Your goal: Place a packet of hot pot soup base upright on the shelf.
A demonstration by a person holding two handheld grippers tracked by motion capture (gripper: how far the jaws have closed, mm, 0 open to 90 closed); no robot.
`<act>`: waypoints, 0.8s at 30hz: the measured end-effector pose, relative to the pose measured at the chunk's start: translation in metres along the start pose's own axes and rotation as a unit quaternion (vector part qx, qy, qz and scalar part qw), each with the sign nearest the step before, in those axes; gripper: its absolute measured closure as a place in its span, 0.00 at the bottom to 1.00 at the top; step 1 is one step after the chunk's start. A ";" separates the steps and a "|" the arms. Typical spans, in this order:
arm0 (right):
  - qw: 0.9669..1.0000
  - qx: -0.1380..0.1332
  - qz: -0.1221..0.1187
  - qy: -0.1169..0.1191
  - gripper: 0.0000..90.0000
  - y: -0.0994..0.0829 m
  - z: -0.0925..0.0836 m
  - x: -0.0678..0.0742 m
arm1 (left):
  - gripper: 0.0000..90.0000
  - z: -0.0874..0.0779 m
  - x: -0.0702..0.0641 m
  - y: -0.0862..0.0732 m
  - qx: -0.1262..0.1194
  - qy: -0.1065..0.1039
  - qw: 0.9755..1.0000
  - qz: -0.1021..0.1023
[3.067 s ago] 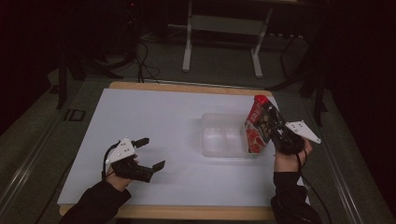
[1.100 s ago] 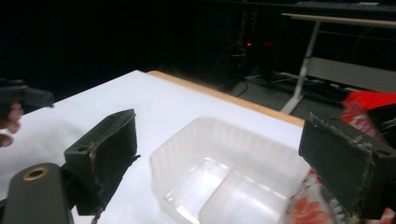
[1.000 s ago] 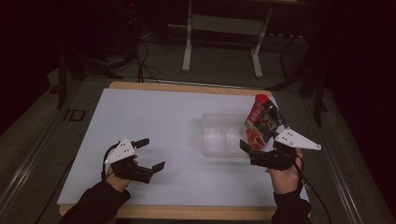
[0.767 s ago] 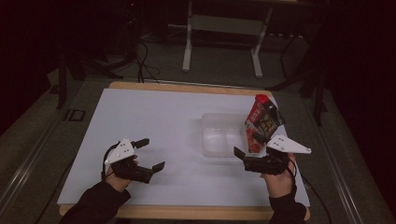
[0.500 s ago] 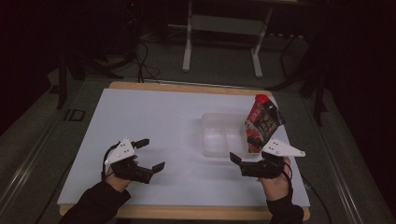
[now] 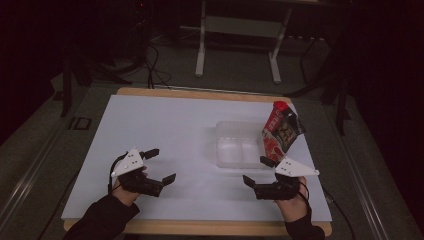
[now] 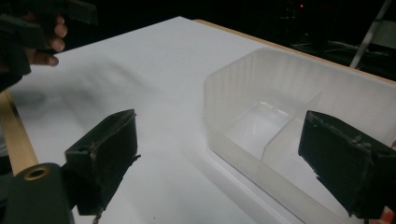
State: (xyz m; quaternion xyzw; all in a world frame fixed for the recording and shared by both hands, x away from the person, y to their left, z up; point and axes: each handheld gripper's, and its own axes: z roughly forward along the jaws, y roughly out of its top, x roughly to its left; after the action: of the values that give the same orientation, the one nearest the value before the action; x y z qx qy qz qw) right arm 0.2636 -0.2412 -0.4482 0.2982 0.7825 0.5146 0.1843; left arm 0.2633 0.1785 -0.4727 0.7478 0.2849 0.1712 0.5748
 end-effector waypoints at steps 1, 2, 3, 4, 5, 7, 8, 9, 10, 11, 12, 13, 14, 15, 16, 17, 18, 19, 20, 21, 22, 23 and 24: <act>1.000 0.000 -0.006 -0.004 0.13 -0.001 -0.001 0.001 | 0.00 0.000 0.000 0.000 0.000 0.000 1.000 0.001; 1.000 -0.001 -0.009 -0.008 0.13 -0.003 -0.001 0.001 | 0.00 0.000 0.000 0.000 0.000 0.000 1.000 0.001; 1.000 -0.001 -0.010 -0.007 0.13 -0.004 -0.001 0.001 | 0.00 0.000 0.000 0.000 -0.001 0.000 1.000 0.000; 1.000 -0.001 -0.008 -0.008 0.13 -0.006 -0.002 0.001 | 0.00 0.000 0.000 0.000 -0.001 0.000 1.000 0.001; 1.000 -0.001 -0.007 -0.008 0.13 -0.007 -0.003 0.001 | 0.00 0.000 0.000 0.000 -0.001 0.000 1.000 0.001; 1.000 0.003 -0.006 -0.010 0.14 -0.011 -0.004 0.000 | 0.00 -0.001 0.000 0.000 0.000 0.000 1.000 0.002; 1.000 0.007 -0.011 -0.015 0.15 -0.012 -0.005 0.000 | 0.00 -0.001 -0.001 0.000 0.001 0.000 1.000 0.004; 1.000 0.012 -0.013 -0.015 0.15 -0.014 -0.005 0.000 | 0.00 -0.001 -0.001 0.000 0.000 0.000 1.000 0.005; 1.000 0.012 -0.013 -0.015 0.15 -0.014 -0.005 0.000 | 0.00 -0.001 -0.001 0.000 0.000 0.000 1.000 0.005; 1.000 0.016 -0.012 -0.016 0.15 -0.016 -0.005 -0.001 | 0.00 -0.002 -0.001 0.000 0.001 0.001 1.000 0.008; 1.000 0.020 -0.011 -0.015 0.15 -0.019 -0.006 -0.002 | 0.00 -0.002 -0.001 0.000 0.000 0.002 1.000 0.008; 1.000 0.021 -0.012 -0.017 0.15 -0.020 -0.006 -0.003 | 0.00 -0.002 -0.001 0.000 0.000 0.002 1.000 0.008; 1.000 0.022 -0.009 -0.017 0.15 -0.021 -0.007 -0.003 | 0.00 -0.002 -0.001 0.000 0.000 0.002 1.000 0.007; 1.000 0.022 -0.007 -0.018 0.15 -0.022 -0.007 -0.004 | 0.00 -0.003 -0.001 -0.001 -0.001 0.001 1.000 0.007; 1.000 0.023 -0.008 -0.019 0.15 -0.023 -0.007 -0.005 | 0.00 -0.003 -0.001 -0.001 0.000 0.001 1.000 0.006; 1.000 0.023 -0.006 -0.019 0.15 -0.023 -0.007 -0.005 | 0.00 -0.002 -0.001 -0.001 0.001 0.001 1.000 0.006; 1.000 0.022 -0.004 -0.018 0.15 -0.023 -0.007 -0.006 | 0.00 -0.002 -0.001 -0.002 0.001 0.001 1.000 0.006; 1.000 0.021 -0.003 -0.017 0.15 -0.024 -0.007 -0.006 | 0.00 -0.002 -0.001 -0.002 0.002 0.000 1.000 0.006; 1.000 0.022 -0.001 -0.017 0.15 -0.024 -0.007 -0.006 | 0.00 -0.001 -0.001 -0.002 0.003 0.000 1.000 0.006; 1.000 0.023 -0.004 -0.017 0.15 -0.024 -0.006 -0.006 | 0.00 -0.001 -0.002 -0.003 0.004 0.000 1.000 0.008; 1.000 0.024 -0.004 -0.016 0.15 -0.025 -0.005 -0.006 | 0.00 -0.001 -0.002 -0.003 0.004 0.000 1.000 0.008; 1.000 0.027 -0.002 -0.014 0.15 -0.025 -0.005 -0.006 | 0.00 -0.002 -0.003 -0.003 0.004 0.000 1.000 0.008; 0.999 0.030 -0.002 -0.014 0.15 -0.025 -0.004 -0.006 | 0.00 -0.002 -0.003 -0.003 0.004 -0.001 1.000 0.009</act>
State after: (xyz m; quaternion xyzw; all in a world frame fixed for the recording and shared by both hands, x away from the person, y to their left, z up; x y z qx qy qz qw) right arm 0.2586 -0.2554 -0.4699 0.3091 0.7953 0.4866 0.1874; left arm 0.2595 0.1787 -0.4744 0.7526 0.2782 0.1744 0.5708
